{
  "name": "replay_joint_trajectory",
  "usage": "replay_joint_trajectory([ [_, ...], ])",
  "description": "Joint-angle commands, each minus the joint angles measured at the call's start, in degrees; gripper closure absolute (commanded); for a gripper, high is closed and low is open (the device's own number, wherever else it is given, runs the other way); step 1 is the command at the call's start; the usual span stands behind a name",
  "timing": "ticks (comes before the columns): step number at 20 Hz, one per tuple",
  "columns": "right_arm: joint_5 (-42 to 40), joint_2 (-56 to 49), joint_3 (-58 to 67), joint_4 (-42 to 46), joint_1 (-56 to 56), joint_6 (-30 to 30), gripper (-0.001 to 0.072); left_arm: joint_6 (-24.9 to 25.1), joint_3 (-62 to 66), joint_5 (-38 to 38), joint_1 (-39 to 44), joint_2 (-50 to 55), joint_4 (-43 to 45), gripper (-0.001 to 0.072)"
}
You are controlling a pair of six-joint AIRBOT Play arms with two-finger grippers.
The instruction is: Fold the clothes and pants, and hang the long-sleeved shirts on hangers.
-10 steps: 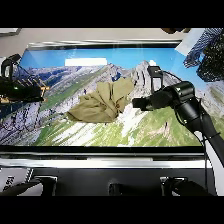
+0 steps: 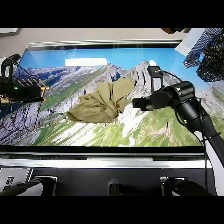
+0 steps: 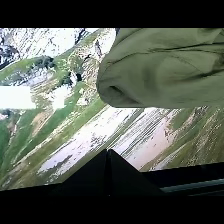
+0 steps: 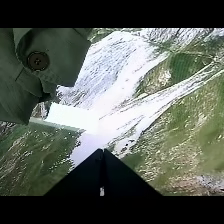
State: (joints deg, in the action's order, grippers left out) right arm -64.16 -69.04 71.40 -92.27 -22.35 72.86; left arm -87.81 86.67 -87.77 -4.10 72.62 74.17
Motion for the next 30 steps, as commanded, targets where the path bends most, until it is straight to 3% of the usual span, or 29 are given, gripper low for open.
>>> replay_joint_trajectory([
  [1,0.00,0.04,0.07,-0.02,-0.07,0.00,0.0681,0.00,-0.02,0.00,0.02,-0.04,0.00,0.0688],
  [23,1.70,0.04,0.07,-0.04,-0.07,-0.04,0.0681,-0.02,-0.09,1.29,0.02,0.39,0.04,0.0687],
  [24,1.73,0.04,0.07,-0.15,-0.07,-0.04,0.0681,-0.24,-0.46,1.25,0.02,0.74,0.02,0.0661],
  [26,1.66,0.07,0.07,-0.28,-0.07,-0.07,0.0681,-6.03,-1.90,0.52,-0.13,1.53,1.01,0.0626],
  [27,1.64,0.07,0.07,-0.37,-0.07,-0.17,0.0681,-8.44,-2.97,0.20,-0.11,2.05,2.82,0.0502],
  [28,1.62,0.07,0.07,-1.11,-0.04,-0.50,0.0681,-10.23,-4.94,0.85,-0.11,2.45,3.85,0.0173],
  [29,1.29,0.07,0.07,-2.27,-0.07,-0.52,0.0681,-11.39,-7.67,2.80,-0.11,2.49,3.65,-0.0013],
  [30,0.72,0.07,0.07,-3.23,-0.07,-0.52,0.0680,-11.45,-11.02,5.51,-0.11,2.49,3.45,-0.0013],
])
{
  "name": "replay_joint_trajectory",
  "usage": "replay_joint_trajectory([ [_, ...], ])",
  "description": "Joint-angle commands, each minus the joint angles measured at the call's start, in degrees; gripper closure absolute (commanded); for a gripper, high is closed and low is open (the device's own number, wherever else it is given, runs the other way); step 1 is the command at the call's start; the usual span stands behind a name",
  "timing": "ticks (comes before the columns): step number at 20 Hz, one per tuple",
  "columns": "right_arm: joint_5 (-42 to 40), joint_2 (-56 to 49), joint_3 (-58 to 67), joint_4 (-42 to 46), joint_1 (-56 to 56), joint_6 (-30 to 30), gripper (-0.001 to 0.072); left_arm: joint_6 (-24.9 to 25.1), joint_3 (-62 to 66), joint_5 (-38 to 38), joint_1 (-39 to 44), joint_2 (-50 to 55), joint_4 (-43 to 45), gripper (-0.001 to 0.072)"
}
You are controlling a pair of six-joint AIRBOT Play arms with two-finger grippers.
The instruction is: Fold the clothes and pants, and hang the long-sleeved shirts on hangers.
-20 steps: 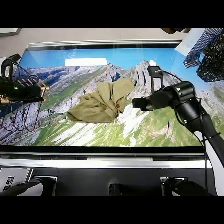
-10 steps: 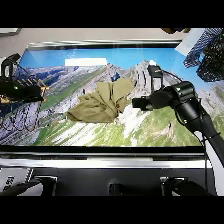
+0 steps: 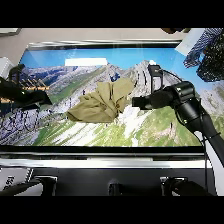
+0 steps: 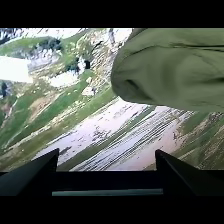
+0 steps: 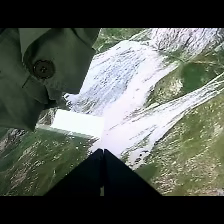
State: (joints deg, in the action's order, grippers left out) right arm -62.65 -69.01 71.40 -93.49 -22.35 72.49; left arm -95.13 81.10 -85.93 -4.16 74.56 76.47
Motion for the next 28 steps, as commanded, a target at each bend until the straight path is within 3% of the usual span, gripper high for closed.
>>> replay_joint_trajectory([
  [1,-1.49,0.04,0.07,-2.80,-0.04,-0.37,0.0680,-3.93,-8.61,6.40,-0.09,0.55,0.70,-0.0013],
  [5,-3.98,0.04,0.07,-4.04,-0.07,-3.52,0.0675,-2.16,-20.50,23.19,-0.09,0.81,-8.41,-0.0013],
  [8,-5.07,0.04,0.07,-5.11,-0.07,-3.78,0.0568,0.92,-24.22,34.84,-0.04,3.45,-18.82,-0.0013],
  [13,-4.85,0.04,0.07,-5.53,-0.07,-5.03,0.0564,4.63,-24.24,37.94,-0.02,13.14,-29.49,-0.0006],
  [14,-4.68,0.04,0.07,-5.53,-0.07,-5.84,0.0564,6.82,-24.24,37.48,0.07,14.47,-32.13,0.0095],
  [15,-4.57,0.04,0.07,-5.55,-0.07,-7.43,0.0563,9.53,-24.24,36.92,0.11,15.28,-34.86,0.0309],
  [17,-2.80,0.04,0.09,-5.53,-0.04,-11.87,0.0543,15.32,-24.24,35.85,0.46,15.54,-39.60,0.0638],
  [18,-1.81,0.07,0.15,-5.51,-0.04,-14.12,0.0437,16.17,-24.13,35.04,0.44,15.30,-40.30,0.0689],
  [19,-1.31,0.04,0.61,-5.49,0.44,-15.87,0.0379,16.63,-23.82,33.16,0.26,15.12,-40.22,0.0690],
  [22,-2.80,0.11,3.87,-10.14,7.61,-17.55,0.0346,16.72,-23.89,26.16,-0.52,13.60,-35.89,0.0691],
  [26,-7.50,0.15,4.20,-15.76,20.59,-7.74,0.0327,10.47,-24.87,19.06,-0.52,8.22,-18.99,0.0693],
  [28,-6.69,0.13,2.05,-17.92,23.69,-4.87,0.0225,5.66,-26.58,18.56,-0.52,4.48,-10.99,0.0692],
])
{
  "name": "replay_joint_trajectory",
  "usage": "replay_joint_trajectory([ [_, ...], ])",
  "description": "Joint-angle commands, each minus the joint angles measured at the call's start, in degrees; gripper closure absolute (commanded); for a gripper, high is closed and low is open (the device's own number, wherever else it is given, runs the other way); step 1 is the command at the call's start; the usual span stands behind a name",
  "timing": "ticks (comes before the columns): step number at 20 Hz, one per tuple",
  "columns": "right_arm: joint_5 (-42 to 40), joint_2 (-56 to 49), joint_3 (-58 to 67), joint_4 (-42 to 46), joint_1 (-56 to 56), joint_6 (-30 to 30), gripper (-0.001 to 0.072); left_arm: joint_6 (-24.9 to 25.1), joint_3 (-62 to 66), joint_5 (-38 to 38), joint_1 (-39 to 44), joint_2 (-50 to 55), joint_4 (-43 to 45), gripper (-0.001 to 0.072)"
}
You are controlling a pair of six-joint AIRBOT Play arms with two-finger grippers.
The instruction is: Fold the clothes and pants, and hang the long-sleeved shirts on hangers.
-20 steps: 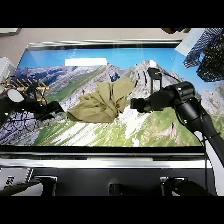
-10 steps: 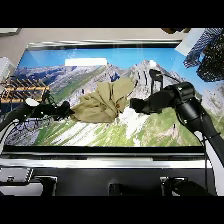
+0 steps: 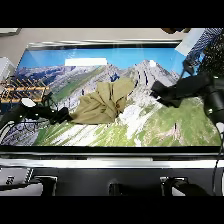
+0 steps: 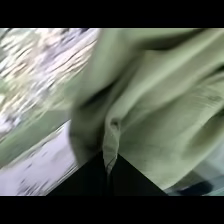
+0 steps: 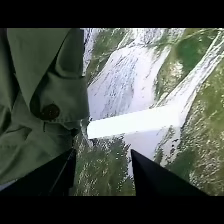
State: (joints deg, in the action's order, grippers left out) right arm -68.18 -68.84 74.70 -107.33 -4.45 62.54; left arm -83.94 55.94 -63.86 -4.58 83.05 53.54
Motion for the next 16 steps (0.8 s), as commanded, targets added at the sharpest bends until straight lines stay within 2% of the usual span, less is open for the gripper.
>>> replay_joint_trajectory([
  [1,1.01,-0.37,-3.10,-6.27,6.16,6.36,0.0224,-6.10,-2.19,-3.43,-0.09,-5.44,13.64,0.0692],
  [4,9.57,-4.55,-8.70,-16.79,4.09,11.26,0.0224,-6.08,-2.49,-3.43,0.33,-6.21,13.14,0.0691],
  [9,19.19,-19.04,-9.42,-34.21,-2.64,21.79,0.0226,-6.08,-2.49,-3.23,0.37,-6.16,12.87,0.0691],
  [16,28.94,-27.39,-9.42,-39.36,-10.80,21.90,0.0216,-6.10,-2.49,-3.26,0.37,-6.16,12.87,0.0690],
])
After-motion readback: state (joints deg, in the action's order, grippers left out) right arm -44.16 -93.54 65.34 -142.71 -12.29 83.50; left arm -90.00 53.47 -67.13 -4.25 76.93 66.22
